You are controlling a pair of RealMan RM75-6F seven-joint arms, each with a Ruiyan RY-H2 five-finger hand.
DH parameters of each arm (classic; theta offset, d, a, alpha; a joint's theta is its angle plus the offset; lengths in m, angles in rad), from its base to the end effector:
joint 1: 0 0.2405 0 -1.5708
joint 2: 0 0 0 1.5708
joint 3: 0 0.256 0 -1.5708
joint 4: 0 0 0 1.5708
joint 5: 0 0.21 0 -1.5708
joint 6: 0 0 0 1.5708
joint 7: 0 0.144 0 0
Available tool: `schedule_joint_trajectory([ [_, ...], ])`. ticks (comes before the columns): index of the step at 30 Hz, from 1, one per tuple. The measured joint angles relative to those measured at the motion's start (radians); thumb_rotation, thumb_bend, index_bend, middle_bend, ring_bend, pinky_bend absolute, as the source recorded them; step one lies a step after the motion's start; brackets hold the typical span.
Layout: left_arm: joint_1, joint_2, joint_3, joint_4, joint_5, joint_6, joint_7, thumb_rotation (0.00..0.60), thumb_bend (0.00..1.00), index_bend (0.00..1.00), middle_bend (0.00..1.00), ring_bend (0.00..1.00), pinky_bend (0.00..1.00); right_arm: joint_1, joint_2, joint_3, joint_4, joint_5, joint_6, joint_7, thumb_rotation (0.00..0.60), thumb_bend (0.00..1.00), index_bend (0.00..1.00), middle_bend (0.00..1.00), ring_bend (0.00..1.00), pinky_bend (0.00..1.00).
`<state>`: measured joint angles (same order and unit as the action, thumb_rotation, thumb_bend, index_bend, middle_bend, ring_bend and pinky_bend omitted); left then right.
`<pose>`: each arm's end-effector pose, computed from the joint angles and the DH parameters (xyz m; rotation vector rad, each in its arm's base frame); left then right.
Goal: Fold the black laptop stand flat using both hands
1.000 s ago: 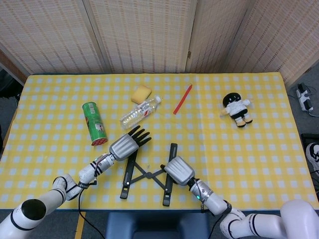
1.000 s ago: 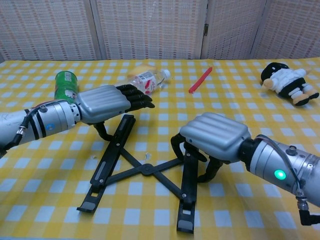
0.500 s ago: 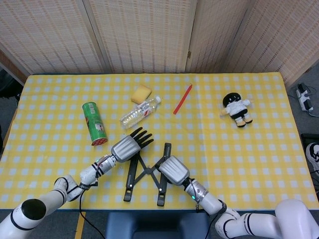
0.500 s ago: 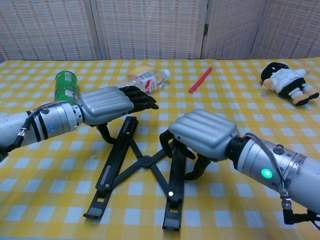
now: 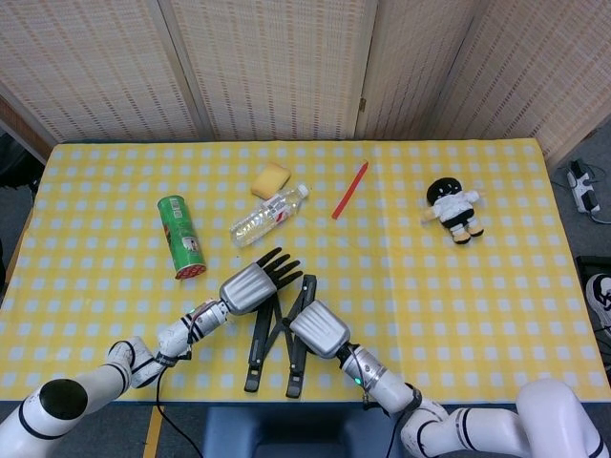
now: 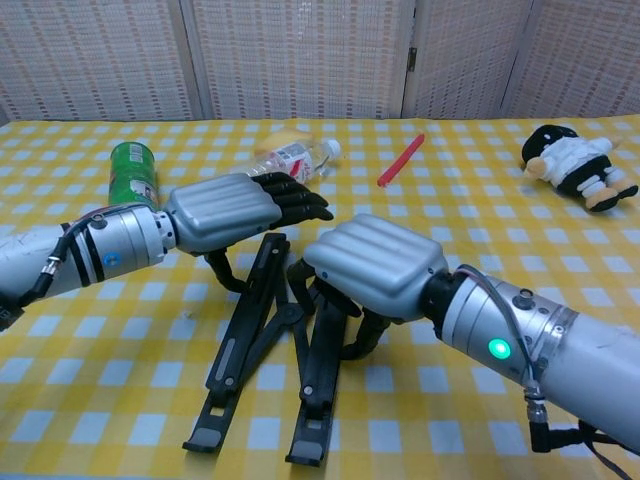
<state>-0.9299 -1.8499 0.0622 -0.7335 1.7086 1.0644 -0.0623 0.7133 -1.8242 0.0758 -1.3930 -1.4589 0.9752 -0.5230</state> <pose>-0.1360 0.3697 -0.0836 -2.2904 -0.2512 -0.9842 -0.0913 -0.2637 -0.1052 2.2143 -0.5748 1.0209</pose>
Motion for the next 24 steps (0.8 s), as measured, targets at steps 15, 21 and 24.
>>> schedule_joint_trajectory([
  [15,0.012,0.040,-0.017,-0.064,-0.024,0.001,0.031,0.600,0.10,0.03,0.07,0.02,0.00,0.011,0.044,-0.010,-0.082,-0.003,-0.014,-0.010,0.600,0.00,0.37,0.64,0.72,0.76],
  [21,0.045,0.096,-0.028,-0.130,-0.046,0.033,0.035,0.600,0.10,0.03,0.07,0.02,0.00,0.055,0.148,-0.008,-0.186,0.017,-0.120,-0.002,0.600,0.00,0.03,0.25,0.37,0.40],
  [24,0.062,0.130,-0.036,-0.172,-0.059,0.048,0.040,0.600,0.10,0.03,0.07,0.02,0.00,0.098,0.199,0.001,-0.231,0.053,-0.211,-0.008,0.600,0.00,0.00,0.10,0.22,0.21],
])
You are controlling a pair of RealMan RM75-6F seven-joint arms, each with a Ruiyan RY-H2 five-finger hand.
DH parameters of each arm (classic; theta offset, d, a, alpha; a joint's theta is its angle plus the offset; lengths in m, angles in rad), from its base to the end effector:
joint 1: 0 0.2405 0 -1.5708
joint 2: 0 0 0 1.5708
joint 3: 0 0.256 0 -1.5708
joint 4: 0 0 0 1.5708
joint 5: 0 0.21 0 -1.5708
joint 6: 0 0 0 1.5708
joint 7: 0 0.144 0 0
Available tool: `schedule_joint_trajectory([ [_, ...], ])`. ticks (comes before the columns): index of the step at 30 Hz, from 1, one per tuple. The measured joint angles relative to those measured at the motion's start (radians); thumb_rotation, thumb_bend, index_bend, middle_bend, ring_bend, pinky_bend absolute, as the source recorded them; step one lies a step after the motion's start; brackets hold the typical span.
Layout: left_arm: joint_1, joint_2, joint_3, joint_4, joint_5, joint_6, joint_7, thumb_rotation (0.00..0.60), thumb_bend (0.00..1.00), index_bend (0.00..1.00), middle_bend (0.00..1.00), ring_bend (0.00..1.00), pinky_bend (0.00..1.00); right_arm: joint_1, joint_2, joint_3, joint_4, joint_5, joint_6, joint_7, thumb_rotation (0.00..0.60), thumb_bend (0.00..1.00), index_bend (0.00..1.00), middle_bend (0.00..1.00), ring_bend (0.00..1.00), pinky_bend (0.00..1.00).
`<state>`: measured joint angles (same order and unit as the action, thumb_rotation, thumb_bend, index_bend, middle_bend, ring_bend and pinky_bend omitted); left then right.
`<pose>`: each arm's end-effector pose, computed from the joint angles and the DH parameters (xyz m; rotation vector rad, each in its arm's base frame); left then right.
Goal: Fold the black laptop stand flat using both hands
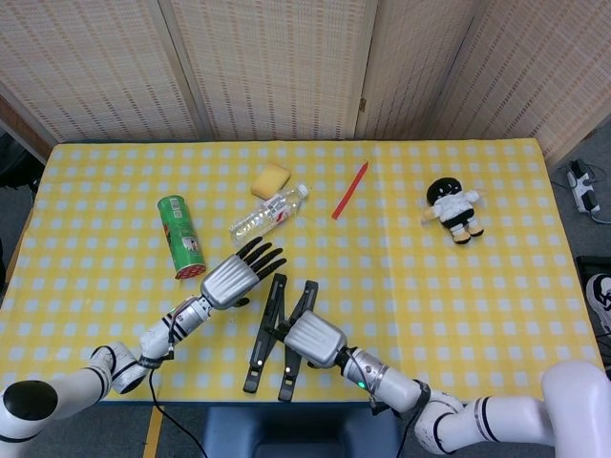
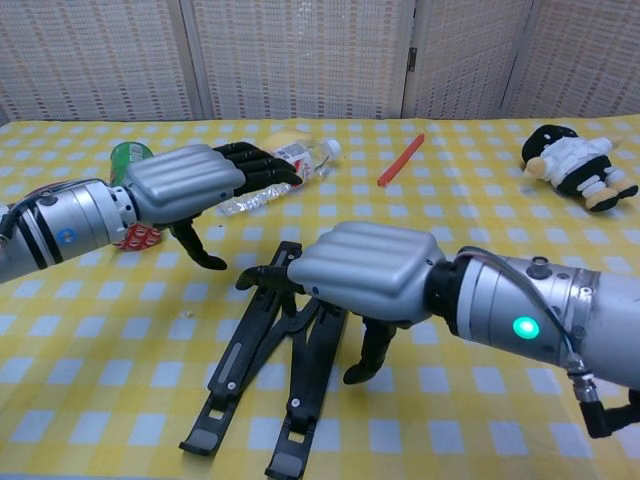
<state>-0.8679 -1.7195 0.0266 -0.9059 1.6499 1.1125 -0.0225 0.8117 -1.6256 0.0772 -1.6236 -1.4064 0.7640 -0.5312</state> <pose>-0.1512 0.3685 -0.0438 -2.1766 -0.3504 -1.0340 -0.0755 -0.2572 -0.0789 2.4645 -0.5520 0.9237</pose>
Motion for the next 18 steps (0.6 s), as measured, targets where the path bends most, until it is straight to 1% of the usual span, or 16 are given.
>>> schedule_joint_trajectory([
  [3,0.018,0.032,-0.007,-0.040,-0.014,0.011,0.008,0.600,0.10,0.03,0.07,0.02,0.00,0.061,0.042,0.011,-0.032,0.042,-0.099,-0.014,0.600,0.00,0.00,0.03,0.13,0.11],
  [5,0.030,0.050,-0.011,-0.059,-0.021,0.017,0.014,0.600,0.10,0.03,0.07,0.02,0.00,0.109,0.059,0.018,-0.043,0.063,-0.144,-0.034,0.600,0.00,0.00,0.03,0.11,0.09],
  [8,0.047,0.072,-0.015,-0.080,-0.033,0.025,0.020,0.600,0.10,0.03,0.07,0.02,0.00,0.159,0.065,0.024,-0.043,0.078,-0.178,-0.060,0.600,0.00,0.00,0.03,0.10,0.07],
  [12,0.065,0.090,-0.021,-0.093,-0.042,0.034,0.016,0.600,0.09,0.03,0.07,0.02,0.00,0.201,0.055,0.021,-0.019,0.084,-0.204,-0.086,0.600,0.00,0.00,0.03,0.09,0.06],
  [18,0.081,0.096,-0.023,-0.092,-0.047,0.037,0.003,0.600,0.10,0.03,0.07,0.02,0.00,0.247,0.024,-0.003,0.033,0.102,-0.234,-0.112,0.600,0.00,0.00,0.03,0.09,0.06],
])
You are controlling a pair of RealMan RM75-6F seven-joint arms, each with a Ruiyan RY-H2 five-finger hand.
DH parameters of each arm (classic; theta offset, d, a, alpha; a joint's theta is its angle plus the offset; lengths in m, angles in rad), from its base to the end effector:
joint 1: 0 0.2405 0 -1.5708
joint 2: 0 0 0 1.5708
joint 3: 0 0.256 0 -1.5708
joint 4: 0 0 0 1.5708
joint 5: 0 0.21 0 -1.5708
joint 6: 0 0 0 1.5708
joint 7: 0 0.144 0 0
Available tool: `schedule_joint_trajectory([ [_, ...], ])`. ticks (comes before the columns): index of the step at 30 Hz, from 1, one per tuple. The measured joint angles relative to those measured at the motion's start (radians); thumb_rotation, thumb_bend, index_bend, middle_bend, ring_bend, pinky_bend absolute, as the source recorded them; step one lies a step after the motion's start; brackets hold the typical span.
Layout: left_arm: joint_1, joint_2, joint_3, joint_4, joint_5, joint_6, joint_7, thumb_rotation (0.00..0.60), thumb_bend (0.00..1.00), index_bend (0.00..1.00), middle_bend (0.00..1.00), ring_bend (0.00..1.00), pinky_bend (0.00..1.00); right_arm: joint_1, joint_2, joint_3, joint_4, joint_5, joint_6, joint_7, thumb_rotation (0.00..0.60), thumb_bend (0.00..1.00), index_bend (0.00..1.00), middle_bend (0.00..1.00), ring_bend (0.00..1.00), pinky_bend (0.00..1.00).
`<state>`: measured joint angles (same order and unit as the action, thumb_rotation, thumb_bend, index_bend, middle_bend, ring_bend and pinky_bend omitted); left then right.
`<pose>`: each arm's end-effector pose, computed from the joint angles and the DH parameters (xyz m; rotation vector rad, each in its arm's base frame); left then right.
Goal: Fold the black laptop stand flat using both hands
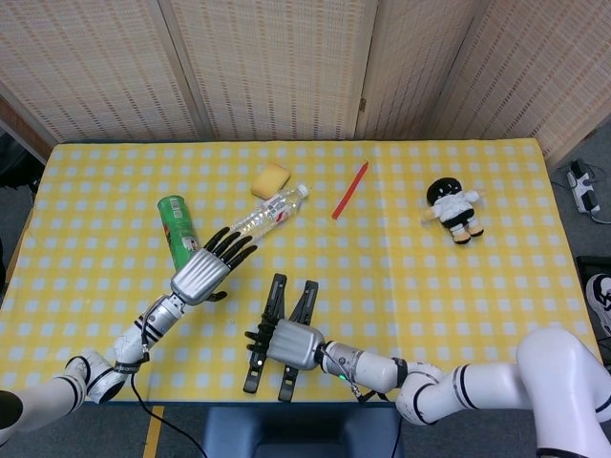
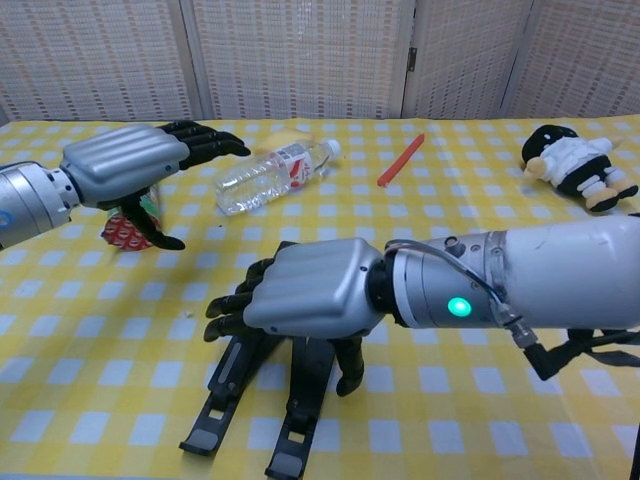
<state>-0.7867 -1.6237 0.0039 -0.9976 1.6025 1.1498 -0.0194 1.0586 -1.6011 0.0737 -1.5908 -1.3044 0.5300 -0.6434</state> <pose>-0.1800 0.3652 -0.0089 -2.0602 -0.4515 -1.0324 -0.0441 -0.2716 -0.0960 2.7186 -0.2100 0.6863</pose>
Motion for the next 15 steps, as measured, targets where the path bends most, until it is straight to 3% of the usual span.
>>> schedule_joint_trajectory([
  [15,0.018,-0.002,-0.002,0.021,0.002,-0.006,-0.017,0.600,0.10,0.03,0.07,0.01,0.00,0.062,-0.039,-0.031,0.069,0.044,-0.022,0.018,0.600,0.00,0.00,0.07,0.09,0.06],
])
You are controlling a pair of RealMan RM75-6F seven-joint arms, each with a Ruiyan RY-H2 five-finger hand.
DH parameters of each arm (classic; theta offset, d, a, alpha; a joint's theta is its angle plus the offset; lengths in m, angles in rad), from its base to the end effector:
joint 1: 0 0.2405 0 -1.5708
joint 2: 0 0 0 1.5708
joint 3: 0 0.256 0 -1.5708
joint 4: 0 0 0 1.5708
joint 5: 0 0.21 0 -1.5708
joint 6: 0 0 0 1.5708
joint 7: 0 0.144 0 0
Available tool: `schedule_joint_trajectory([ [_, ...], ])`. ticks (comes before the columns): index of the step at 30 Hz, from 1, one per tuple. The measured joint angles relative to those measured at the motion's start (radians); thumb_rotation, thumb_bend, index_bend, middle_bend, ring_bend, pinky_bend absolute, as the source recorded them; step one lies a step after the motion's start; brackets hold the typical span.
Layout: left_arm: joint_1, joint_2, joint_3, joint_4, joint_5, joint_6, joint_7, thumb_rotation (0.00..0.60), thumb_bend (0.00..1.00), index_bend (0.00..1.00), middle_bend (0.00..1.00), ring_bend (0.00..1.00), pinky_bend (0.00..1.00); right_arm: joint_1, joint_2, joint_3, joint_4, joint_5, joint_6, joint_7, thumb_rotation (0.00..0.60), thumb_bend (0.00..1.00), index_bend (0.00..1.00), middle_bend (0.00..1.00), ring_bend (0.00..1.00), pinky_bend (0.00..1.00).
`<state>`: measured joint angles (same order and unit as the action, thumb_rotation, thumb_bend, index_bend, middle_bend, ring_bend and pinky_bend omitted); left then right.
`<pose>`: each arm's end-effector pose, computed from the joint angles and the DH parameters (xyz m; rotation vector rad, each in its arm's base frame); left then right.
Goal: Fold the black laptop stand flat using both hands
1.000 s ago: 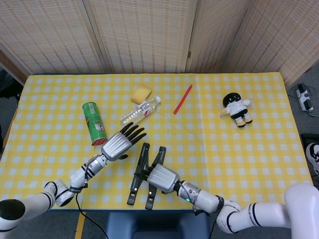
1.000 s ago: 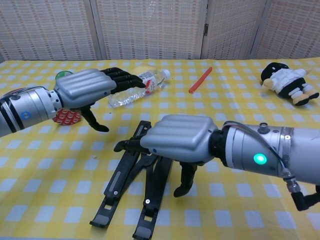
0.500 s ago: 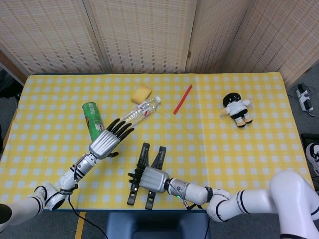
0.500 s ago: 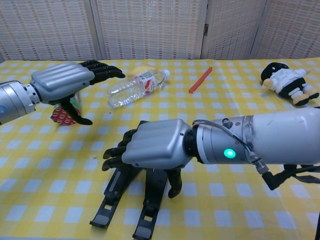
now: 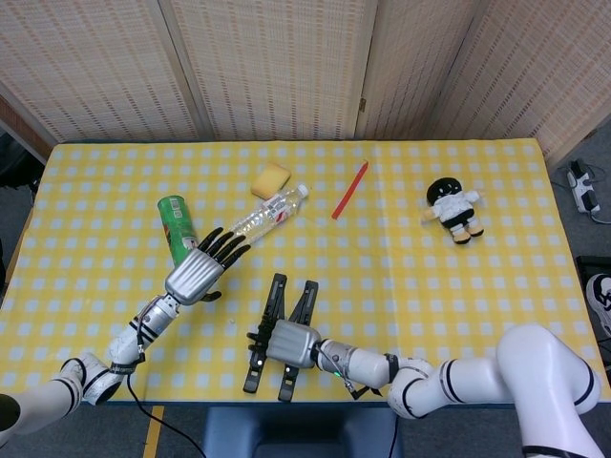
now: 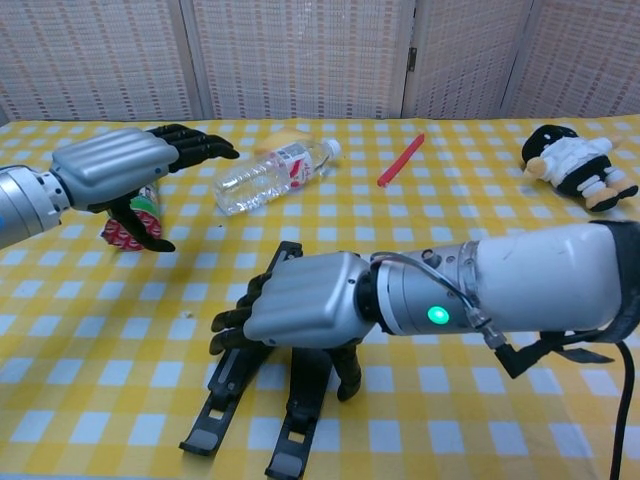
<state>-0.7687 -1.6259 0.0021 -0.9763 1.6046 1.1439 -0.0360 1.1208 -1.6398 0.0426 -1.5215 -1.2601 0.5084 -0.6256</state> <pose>-0.1898 0.3651 -0.0075 -2.0493 -0.4733 -1.0133 -0.0448 -0.2787 -0.1102 2.7452 -0.2006 0.6168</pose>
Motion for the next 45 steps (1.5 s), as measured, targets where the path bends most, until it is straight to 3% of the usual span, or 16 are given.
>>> schedule_joint_trajectory([
  [7,0.000,-0.007,-0.003,0.009,0.004,-0.004,-0.004,0.600,0.09,0.02,0.07,0.01,0.00,0.028,-0.004,-0.005,0.012,0.016,-0.008,0.016,0.600,0.00,0.01,0.18,0.12,0.07],
  [19,0.002,-0.016,-0.004,0.026,0.007,-0.012,-0.012,0.600,0.10,0.02,0.07,0.01,0.00,0.038,-0.018,-0.005,0.043,-0.040,0.035,0.077,0.600,0.00,0.40,0.40,0.25,0.09],
  [24,0.002,-0.020,-0.004,0.031,0.011,-0.011,-0.013,0.600,0.10,0.02,0.07,0.01,0.00,0.033,-0.024,-0.011,0.059,-0.103,0.064,0.119,0.600,0.01,0.60,0.52,0.35,0.16],
  [28,0.002,-0.020,-0.004,0.030,0.011,-0.013,-0.014,0.600,0.10,0.02,0.07,0.01,0.00,0.027,-0.027,-0.015,0.072,-0.153,0.090,0.173,0.600,0.03,0.65,0.55,0.37,0.18],
  [31,0.003,-0.018,-0.004,0.027,0.012,-0.012,-0.013,0.600,0.10,0.02,0.07,0.01,0.00,0.025,-0.021,-0.020,0.075,-0.175,0.096,0.199,0.600,0.03,0.57,0.47,0.33,0.17],
  [33,0.004,-0.016,-0.006,0.023,0.012,-0.009,-0.012,0.600,0.10,0.02,0.07,0.01,0.00,0.025,-0.011,-0.023,0.066,-0.170,0.087,0.204,0.600,0.03,0.31,0.27,0.23,0.14],
  [35,0.005,-0.014,-0.007,0.020,0.012,-0.008,-0.011,0.600,0.10,0.02,0.07,0.01,0.00,0.024,0.001,-0.024,0.052,-0.162,0.081,0.205,0.600,0.03,0.12,0.14,0.17,0.11],
  [37,0.006,-0.010,-0.009,0.016,0.010,-0.006,-0.009,0.600,0.10,0.02,0.07,0.01,0.00,0.021,0.008,-0.024,0.039,-0.156,0.083,0.204,0.600,0.03,0.01,0.06,0.13,0.09],
  [45,0.029,0.023,-0.034,-0.039,-0.034,0.000,0.016,0.600,0.13,0.03,0.07,0.02,0.00,-0.060,0.072,-0.031,-0.061,-0.142,0.224,0.166,0.600,0.03,0.00,0.09,0.16,0.08],
])
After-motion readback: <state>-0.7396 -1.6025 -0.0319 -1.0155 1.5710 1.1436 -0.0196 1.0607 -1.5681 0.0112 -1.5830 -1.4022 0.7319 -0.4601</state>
